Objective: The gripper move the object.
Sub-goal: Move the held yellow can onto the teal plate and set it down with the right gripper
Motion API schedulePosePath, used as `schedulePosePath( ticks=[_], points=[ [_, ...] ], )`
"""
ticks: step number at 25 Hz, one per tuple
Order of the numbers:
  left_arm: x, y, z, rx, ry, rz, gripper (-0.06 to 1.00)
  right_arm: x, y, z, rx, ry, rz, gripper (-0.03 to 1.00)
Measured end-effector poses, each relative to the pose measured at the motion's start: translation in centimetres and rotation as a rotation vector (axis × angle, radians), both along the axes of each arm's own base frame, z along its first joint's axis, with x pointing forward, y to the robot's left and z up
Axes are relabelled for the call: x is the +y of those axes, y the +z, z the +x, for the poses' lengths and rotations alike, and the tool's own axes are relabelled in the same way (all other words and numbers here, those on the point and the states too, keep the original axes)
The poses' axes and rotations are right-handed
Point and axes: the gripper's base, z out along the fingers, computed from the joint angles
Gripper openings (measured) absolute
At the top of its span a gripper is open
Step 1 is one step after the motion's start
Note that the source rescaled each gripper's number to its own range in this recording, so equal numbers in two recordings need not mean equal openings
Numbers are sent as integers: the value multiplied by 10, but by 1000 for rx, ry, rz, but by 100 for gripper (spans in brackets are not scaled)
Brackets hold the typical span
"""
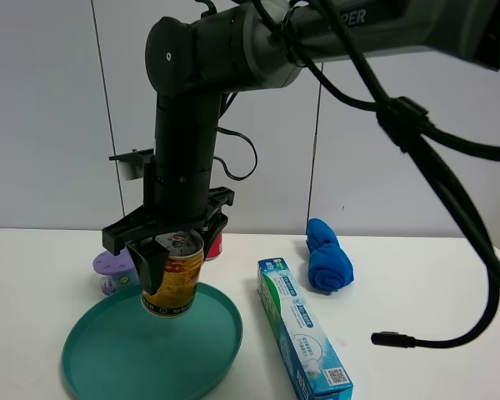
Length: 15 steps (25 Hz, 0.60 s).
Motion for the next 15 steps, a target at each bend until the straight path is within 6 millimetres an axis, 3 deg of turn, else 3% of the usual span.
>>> schedulePosePath(
  ticks=[15],
  points=[
    [0, 0, 0, 0, 0, 0, 100, 4, -44, 6, 26, 10, -89, 1]
  ],
)
